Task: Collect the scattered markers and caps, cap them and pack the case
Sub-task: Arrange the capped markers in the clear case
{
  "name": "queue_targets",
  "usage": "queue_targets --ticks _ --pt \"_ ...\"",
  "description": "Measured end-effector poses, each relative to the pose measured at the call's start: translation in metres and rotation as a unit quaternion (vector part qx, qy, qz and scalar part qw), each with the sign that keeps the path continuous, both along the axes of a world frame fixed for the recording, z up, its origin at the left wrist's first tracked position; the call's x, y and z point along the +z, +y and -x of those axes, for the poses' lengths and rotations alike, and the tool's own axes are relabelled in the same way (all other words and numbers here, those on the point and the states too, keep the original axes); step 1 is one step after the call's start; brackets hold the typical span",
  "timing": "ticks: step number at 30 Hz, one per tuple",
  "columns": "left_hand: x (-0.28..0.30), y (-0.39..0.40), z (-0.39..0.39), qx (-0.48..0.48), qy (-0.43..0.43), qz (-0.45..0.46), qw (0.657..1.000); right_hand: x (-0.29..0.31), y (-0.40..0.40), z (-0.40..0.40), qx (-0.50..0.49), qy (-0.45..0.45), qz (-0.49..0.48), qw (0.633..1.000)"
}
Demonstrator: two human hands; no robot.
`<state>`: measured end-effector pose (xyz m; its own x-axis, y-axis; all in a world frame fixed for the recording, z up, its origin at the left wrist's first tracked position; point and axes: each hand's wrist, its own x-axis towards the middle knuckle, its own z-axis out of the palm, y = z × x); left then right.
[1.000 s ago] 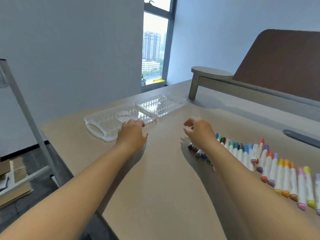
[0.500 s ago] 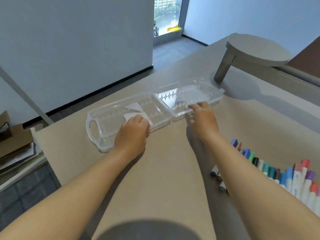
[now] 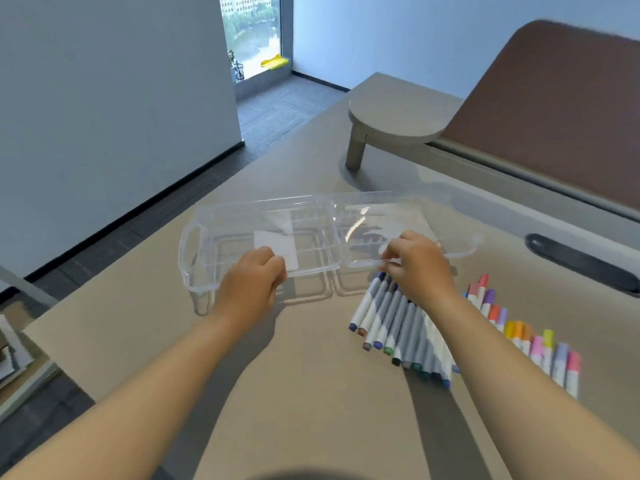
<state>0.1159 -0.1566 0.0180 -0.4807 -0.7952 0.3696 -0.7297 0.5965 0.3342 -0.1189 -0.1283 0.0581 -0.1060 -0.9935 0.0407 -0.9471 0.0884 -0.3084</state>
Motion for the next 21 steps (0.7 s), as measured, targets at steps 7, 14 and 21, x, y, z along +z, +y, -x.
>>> queue_targets --ticks 7,14,21 --pt "0.002 0.030 0.046 -0.103 0.014 0.010 0.995 0.012 0.081 0.040 -0.068 -0.006 -0.003 0.998" --pt "-0.010 0.090 0.044 -0.220 0.016 0.007 0.975 -0.001 0.190 0.019 -0.174 -0.027 -0.014 0.984" --pt "-0.034 0.152 0.018 -0.293 0.001 -0.021 0.956 -0.023 0.274 -0.021 -0.237 -0.043 -0.044 0.969"
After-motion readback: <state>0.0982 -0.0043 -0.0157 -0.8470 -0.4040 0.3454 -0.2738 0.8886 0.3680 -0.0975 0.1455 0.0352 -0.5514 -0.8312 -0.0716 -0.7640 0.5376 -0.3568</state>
